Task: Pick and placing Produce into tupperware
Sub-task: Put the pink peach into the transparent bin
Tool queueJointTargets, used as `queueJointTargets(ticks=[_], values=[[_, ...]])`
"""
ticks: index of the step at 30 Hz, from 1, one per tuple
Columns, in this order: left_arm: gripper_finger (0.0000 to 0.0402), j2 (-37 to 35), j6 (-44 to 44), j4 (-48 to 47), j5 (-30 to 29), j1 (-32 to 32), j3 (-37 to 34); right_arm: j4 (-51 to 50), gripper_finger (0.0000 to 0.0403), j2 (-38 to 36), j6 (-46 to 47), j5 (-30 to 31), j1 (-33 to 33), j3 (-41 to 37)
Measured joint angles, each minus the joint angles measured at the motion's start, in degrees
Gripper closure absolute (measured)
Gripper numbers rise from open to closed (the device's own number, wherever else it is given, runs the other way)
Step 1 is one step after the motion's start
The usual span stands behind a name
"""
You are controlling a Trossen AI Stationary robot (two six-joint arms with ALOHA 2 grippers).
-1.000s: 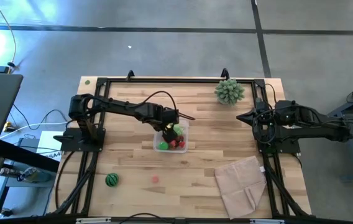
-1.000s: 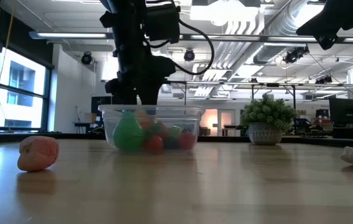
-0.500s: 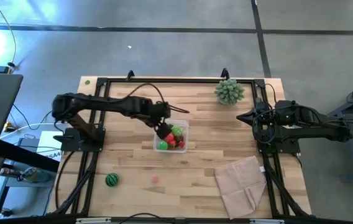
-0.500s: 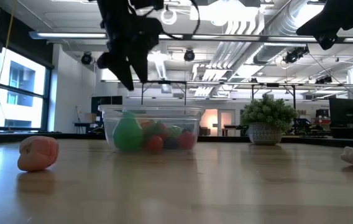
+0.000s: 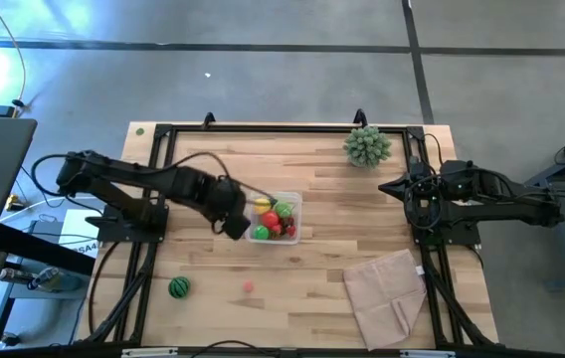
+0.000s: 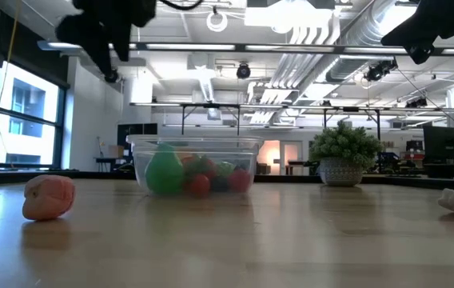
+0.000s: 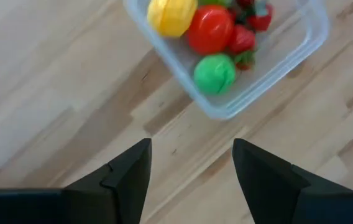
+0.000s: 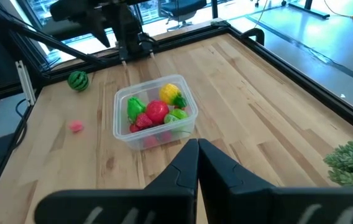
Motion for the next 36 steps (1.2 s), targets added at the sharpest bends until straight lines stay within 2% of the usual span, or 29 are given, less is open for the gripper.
queueJointTargets(ticks=[4, 10, 13, 17, 20, 24, 30, 36], values=[[0.0192, -0.7, -8.5, -4.1, -3.8, -6.9, 0.0, 0.0, 0.0402, 0.0, 0.0, 0.0, 0.0, 0.0], [0.0192, -1.1, -25.7, -10.0, -5.2, -16.1, 0.0, 0.0, 0.0402, 0.0, 0.0, 0.0, 0.0, 0.0], [0.0192, -1.1, -34.8, -10.2, -5.3, -19.5, -0.9, 0.0, 0.0402, 0.0, 0.0, 0.0, 0.0, 0.0], [0.0192, -1.0, -38.1, -5.8, -6.3, -22.9, -3.8, 0.0, 0.0402, 0.0, 0.0, 0.0, 0.0, 0.0], [0.0192, -1.0, -36.3, 0.9, -7.9, -24.1, -6.9, 0.0, 0.0402, 0.0, 0.0, 0.0, 0.0, 0.0], [0.0192, -1.0, -27.6, 12.9, -8.2, -24.2, -12.1, 0.0, 0.0402, 0.0, 0.0, 0.0, 0.0, 0.0], [0.0192, -0.6, -15.6, 31.4, -2.5, -24.2, -20.6, 0.0, 0.0402, 0.0, 0.0, 0.0, 0.0, 0.0], [0.0192, 2.3, -4.1, 40.7, 0.5, -24.2, -23.3, 0.0, 0.0402, 0.0, 0.0, 0.0, 0.0, 0.0]])
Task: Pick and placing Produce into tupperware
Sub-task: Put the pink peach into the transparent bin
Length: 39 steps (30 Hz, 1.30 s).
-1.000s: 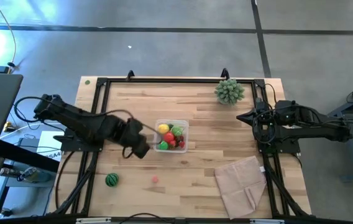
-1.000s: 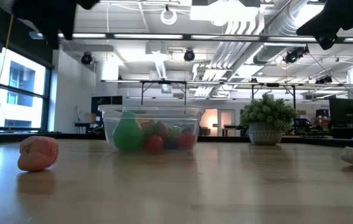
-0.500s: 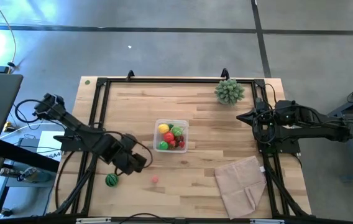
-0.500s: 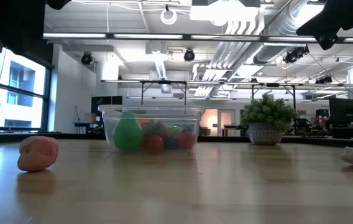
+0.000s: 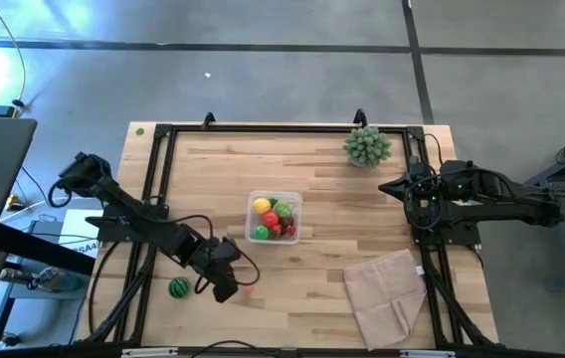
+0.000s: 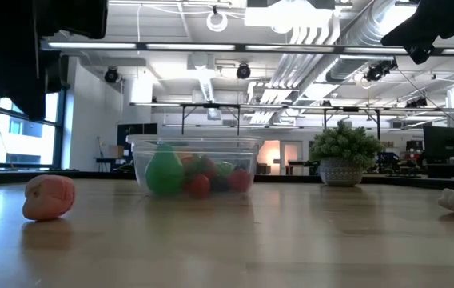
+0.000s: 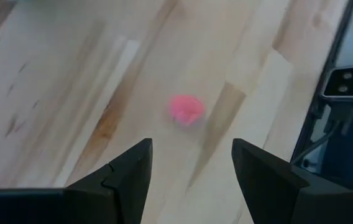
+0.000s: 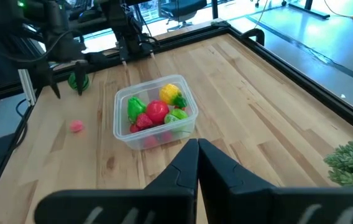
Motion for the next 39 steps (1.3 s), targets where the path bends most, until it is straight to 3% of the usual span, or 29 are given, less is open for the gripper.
queueJointTargets(ticks=[5, 10, 22, 30, 39], values=[[0.0192, 2.6, 2.9, 4.8, 0.3, 0.0, 0.2, 0.0, 0.0402, 0.0, 0.0, 0.0, 0.0, 0.0], [0.0192, 7.1, -4.6, 3.7, 0.8, 0.0, 3.8, 0.0, 0.0402, 0.0, 0.0, 0.0, 0.0, 0.0], [0.0192, 17.7, -14.6, -21.0, -4.7, 0.4, 22.5, 0.0, 0.0402, 0.0, 0.0, 0.0, 0.0, 0.0], [0.0192, 24.9, -20.8, -23.0, 3.0, 3.0, 27.8, 0.0, 0.0402, 0.8, 0.0, 0.0, 0.0, 0.0], [0.0192, 26.6, -24.7, -22.9, 5.8, 3.8, 28.3, 0.0, 0.0402, 1.6, 0.0, -0.3, 0.0, 0.1]])
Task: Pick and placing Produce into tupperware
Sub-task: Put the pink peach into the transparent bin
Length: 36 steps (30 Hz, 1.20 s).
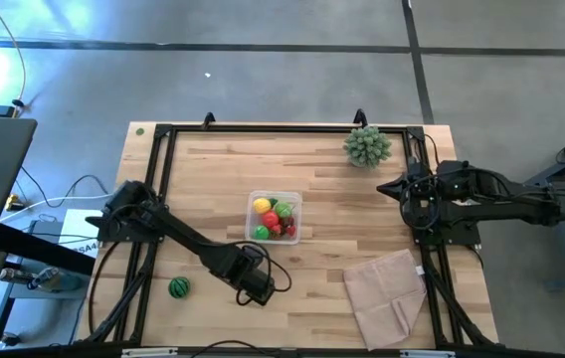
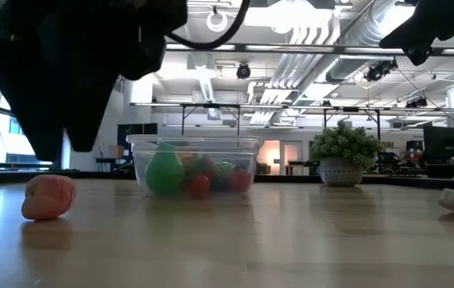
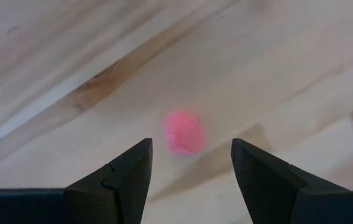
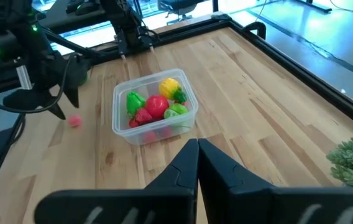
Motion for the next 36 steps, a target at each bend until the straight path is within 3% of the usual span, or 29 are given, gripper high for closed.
queueJointTargets(ticks=[13, 36], values=[[0.0192, 3.0, -2.1, 1.1, 4.4, 0.0, -0.1, 0.0, 0.0402, 0.2, 0.0, 0.0, 0.0, 0.0], [0.0192, 6.4, 0.1, 4.8, 4.4, 0.0, 0.0, 0.0, 0.0402, 0.2, 0.0, 0.0, 0.0, -0.1]])
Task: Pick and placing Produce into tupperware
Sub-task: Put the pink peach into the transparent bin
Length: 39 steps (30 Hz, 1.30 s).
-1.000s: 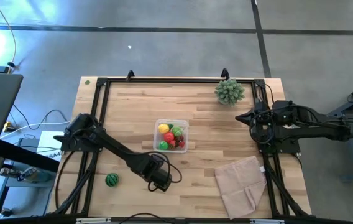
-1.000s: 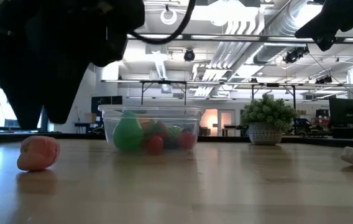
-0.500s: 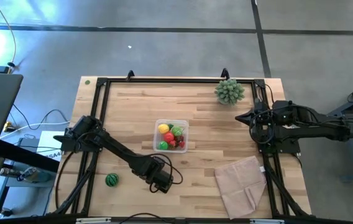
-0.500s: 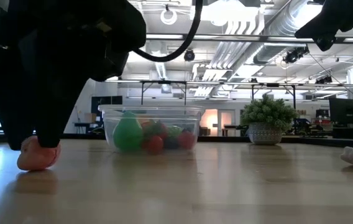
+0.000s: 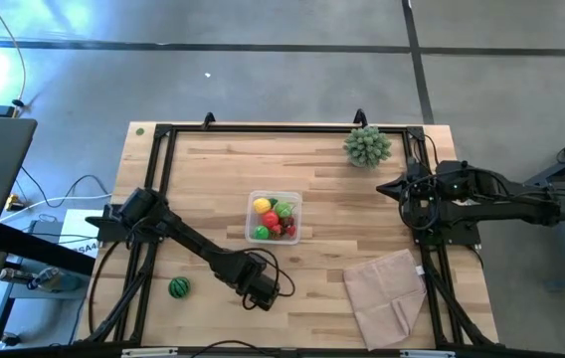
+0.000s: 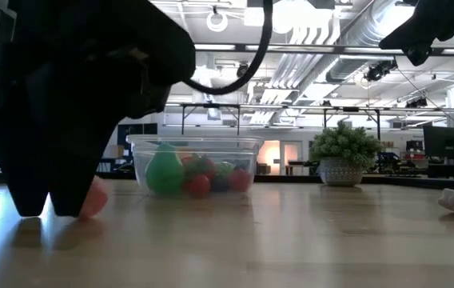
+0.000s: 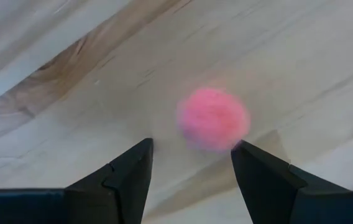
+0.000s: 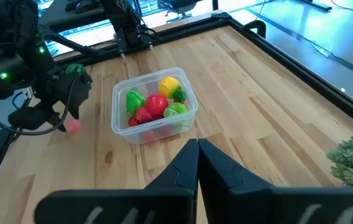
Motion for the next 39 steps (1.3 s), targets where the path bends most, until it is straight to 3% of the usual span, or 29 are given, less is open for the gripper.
queueJointTargets(ticks=[12, 22, 35, 39], values=[[0.0192, 0.0, 0.9, 0.6, -1.5, 0.0, -0.1, 0.0, 0.0402, 0.0, 0.0, 0.0, 0.0, 0.0], [0.0192, 0.0, 7.2, 4.0, -4.8, -0.1, -0.1, 0.0, 0.0402, 0.0, 0.0, 0.0, 0.0, 0.0], [0.0192, 0.1, 9.0, 4.9, -14.3, 0.2, -0.1, 0.0, 0.0402, 0.0, 0.0, 0.0, 0.0, 0.0], [0.0192, 0.1, 9.0, 4.2, -13.4, 0.7, -0.1, 0.0, 0.0402, 0.0, 0.0, 0.0, 0.0, 0.0]])
